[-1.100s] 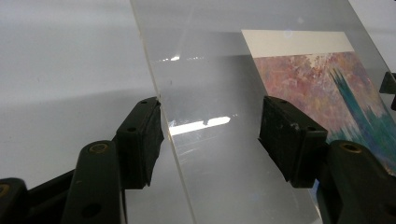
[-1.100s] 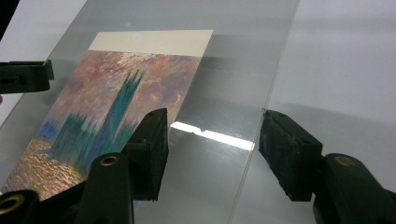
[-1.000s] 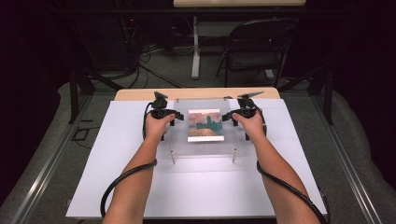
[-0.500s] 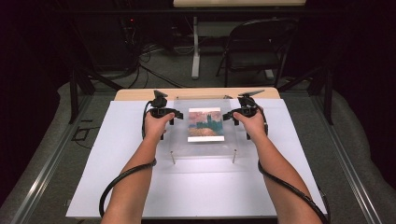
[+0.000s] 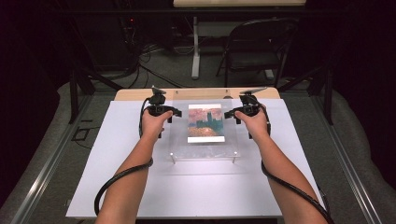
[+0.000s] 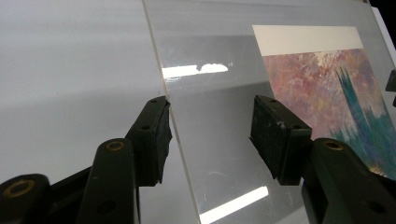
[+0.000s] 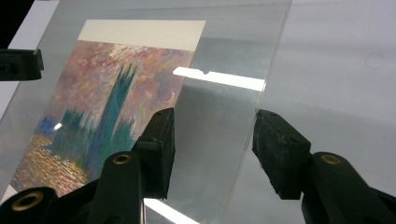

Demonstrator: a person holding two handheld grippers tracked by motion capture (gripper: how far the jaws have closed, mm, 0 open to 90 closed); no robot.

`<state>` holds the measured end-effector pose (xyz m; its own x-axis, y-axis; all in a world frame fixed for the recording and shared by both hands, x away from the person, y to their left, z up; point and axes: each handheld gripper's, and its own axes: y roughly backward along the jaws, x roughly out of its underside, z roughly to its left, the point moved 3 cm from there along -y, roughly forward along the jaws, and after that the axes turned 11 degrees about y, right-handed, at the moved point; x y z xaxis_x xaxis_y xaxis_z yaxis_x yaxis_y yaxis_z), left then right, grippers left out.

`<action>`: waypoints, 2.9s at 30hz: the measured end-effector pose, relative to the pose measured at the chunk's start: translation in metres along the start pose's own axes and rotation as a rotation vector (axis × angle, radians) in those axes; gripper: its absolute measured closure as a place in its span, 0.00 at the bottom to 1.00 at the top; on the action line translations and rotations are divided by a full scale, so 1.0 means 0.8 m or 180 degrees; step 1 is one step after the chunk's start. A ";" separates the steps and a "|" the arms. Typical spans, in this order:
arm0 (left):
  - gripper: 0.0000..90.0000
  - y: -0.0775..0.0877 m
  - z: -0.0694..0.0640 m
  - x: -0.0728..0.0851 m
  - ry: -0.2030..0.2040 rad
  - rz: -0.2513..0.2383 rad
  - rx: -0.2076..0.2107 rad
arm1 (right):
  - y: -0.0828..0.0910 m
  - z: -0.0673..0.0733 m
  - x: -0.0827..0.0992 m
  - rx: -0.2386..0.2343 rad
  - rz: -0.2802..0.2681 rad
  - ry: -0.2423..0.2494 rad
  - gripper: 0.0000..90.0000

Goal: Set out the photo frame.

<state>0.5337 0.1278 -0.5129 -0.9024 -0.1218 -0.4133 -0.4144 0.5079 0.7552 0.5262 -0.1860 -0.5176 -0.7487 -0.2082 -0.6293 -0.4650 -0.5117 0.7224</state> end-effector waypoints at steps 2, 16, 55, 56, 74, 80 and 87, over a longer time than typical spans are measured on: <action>0.56 0.004 -0.002 0.000 0.0000 -0.0010 0.0014 | 0.008 0.004 -0.001 0.0030 0.0003 0.0069 0.55; 0.64 0.040 -0.018 0.007 -0.0119 -0.0175 0.0093 | 0.046 0.023 -0.002 0.0098 -0.0046 0.0294 0.62; 0.79 0.120 -0.040 0.050 -0.0551 -0.0466 0.0318 | 0.129 0.066 0.027 0.0110 -0.0335 0.0734 0.77; 0.79 0.122 -0.041 0.051 -0.0554 -0.0475 0.0321 | 0.129 0.066 0.027 0.0110 -0.0335 0.0734 0.77; 0.83 0.149 -0.046 0.078 -0.0718 -0.0611 0.0386 | 0.155 0.082 0.044 0.0067 -0.0459 0.0835 0.83; 0.84 0.157 -0.047 0.085 -0.0786 -0.0612 0.0400 | 0.164 0.088 0.049 0.0085 -0.0458 0.0874 0.85; 0.85 0.165 -0.049 0.094 -0.0835 -0.0622 0.0447 | 0.173 0.093 0.058 0.0030 -0.0501 0.0895 0.85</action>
<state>0.4063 0.1527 -0.4243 -0.7390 -0.0144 -0.6735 -0.5396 0.6112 0.5790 0.3922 -0.2039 -0.4255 -0.5081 -0.3499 -0.7870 -0.5700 -0.5484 0.6118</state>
